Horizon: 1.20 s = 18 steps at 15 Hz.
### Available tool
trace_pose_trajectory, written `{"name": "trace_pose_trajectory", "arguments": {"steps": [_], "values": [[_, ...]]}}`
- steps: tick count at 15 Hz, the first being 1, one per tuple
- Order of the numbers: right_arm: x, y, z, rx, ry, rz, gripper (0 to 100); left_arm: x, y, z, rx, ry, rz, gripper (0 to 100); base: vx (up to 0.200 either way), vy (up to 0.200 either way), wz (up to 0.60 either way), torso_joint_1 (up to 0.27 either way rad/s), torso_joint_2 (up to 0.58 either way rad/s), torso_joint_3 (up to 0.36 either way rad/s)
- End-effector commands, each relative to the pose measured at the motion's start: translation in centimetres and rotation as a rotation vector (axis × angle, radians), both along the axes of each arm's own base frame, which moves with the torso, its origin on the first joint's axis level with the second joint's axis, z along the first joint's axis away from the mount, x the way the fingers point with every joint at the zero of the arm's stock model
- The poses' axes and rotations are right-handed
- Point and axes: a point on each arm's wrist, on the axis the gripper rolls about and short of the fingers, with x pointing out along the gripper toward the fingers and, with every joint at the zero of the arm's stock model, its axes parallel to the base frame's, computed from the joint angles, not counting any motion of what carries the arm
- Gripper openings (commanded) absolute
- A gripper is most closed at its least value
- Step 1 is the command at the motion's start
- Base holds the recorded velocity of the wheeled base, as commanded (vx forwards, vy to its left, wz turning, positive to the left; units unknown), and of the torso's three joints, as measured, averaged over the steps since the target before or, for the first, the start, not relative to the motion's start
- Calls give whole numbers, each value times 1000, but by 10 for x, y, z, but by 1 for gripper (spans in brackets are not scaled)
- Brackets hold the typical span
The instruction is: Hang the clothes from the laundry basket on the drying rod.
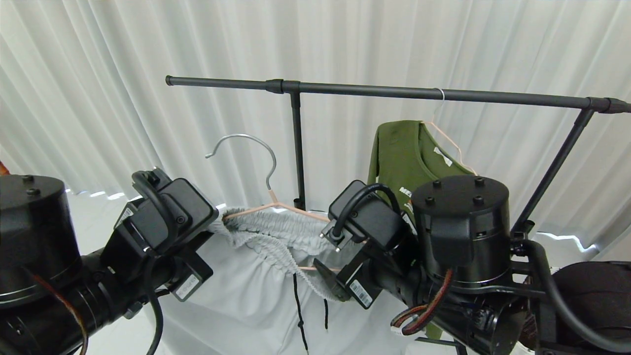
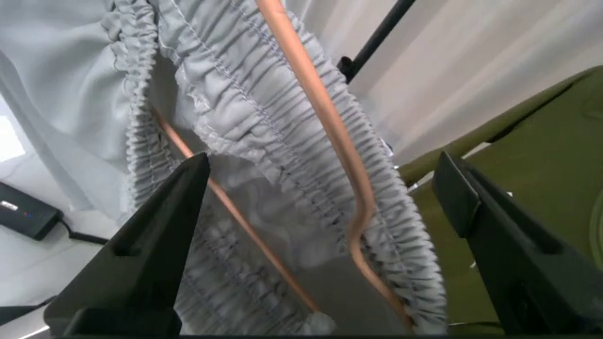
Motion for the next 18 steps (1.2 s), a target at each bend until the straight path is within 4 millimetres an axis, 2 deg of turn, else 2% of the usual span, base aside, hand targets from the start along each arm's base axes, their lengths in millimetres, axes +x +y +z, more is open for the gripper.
{"name": "trace_pose_trajectory", "arguments": {"steps": [1, 9, 10, 18], "values": [[0, 1, -2, -4, 2, 3, 100, -1, -1, 0, -1, -1, -8, 0, 0, 0, 0, 0, 0, 0], [-1, 1, -3, -3, 14, 22, 100, -2, -1, 1, -4, -6, -8, 0, 0, 0, 0, 0, 0, 0], [-1, 1, -3, 0, 16, 29, 0, -2, -1, 1, -4, -6, -8, 0, 0, 0, 0, 0, 0, 0], [11, -6, -1, 2, 8, -14, 0, -2, -1, 1, -8, -4, -10, 0, 0, 0, 0, 0, 0, 0]]}}
